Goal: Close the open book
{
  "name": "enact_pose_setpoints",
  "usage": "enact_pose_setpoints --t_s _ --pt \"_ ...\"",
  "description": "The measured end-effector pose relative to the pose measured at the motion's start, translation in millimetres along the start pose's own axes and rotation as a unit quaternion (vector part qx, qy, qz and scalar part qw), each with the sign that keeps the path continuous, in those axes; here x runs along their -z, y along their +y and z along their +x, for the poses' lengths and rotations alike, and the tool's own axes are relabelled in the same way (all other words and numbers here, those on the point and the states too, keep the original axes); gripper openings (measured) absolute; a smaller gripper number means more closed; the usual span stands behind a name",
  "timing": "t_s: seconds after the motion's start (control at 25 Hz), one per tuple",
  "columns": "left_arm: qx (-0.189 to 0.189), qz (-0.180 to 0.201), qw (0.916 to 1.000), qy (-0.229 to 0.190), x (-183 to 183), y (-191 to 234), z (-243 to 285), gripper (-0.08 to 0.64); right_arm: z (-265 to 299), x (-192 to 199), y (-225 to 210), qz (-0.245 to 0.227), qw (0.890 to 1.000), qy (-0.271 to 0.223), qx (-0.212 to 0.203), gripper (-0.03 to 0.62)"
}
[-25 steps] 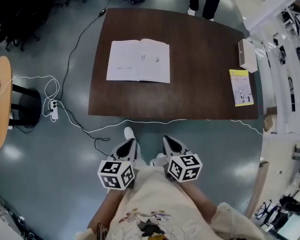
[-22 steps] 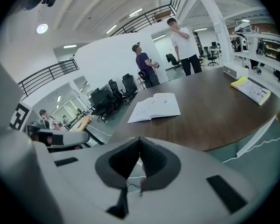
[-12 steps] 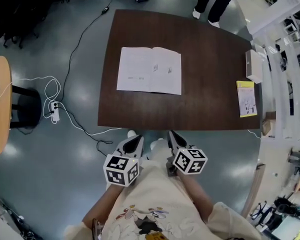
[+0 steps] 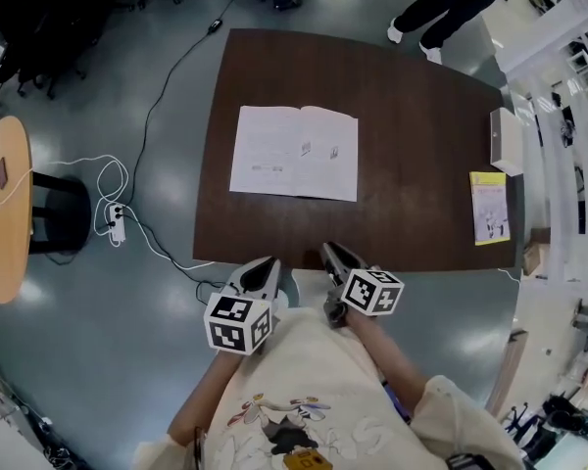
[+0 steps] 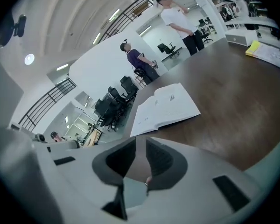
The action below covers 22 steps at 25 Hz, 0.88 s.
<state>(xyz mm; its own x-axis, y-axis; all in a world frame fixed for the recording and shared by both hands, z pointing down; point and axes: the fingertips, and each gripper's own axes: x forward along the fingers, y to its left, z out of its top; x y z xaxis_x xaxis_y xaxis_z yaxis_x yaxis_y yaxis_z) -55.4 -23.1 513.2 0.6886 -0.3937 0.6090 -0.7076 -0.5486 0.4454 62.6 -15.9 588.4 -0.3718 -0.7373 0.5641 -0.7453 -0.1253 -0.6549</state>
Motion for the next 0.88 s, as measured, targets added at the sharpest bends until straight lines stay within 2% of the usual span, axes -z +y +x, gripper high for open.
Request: enact_pose_setpoints --t_s 0.08,0.48,0.88 --pt "-0.006 0.001 1.0 -0.003 -8 1 6 0.006 10 -4 -6 0.018 1.0 0.004 -0.013 0.097" --pt "-0.037 0.004 0.9993 0.009 -25 11 28 0.006 72 -15 -39 0.124 0.991 0.023 -0.036 0.153" --pt "-0.091 0.034 0.9952 0.004 -41 33 39 0.006 112 -22 -80 0.246 0.968 0.014 -0.033 0.197"
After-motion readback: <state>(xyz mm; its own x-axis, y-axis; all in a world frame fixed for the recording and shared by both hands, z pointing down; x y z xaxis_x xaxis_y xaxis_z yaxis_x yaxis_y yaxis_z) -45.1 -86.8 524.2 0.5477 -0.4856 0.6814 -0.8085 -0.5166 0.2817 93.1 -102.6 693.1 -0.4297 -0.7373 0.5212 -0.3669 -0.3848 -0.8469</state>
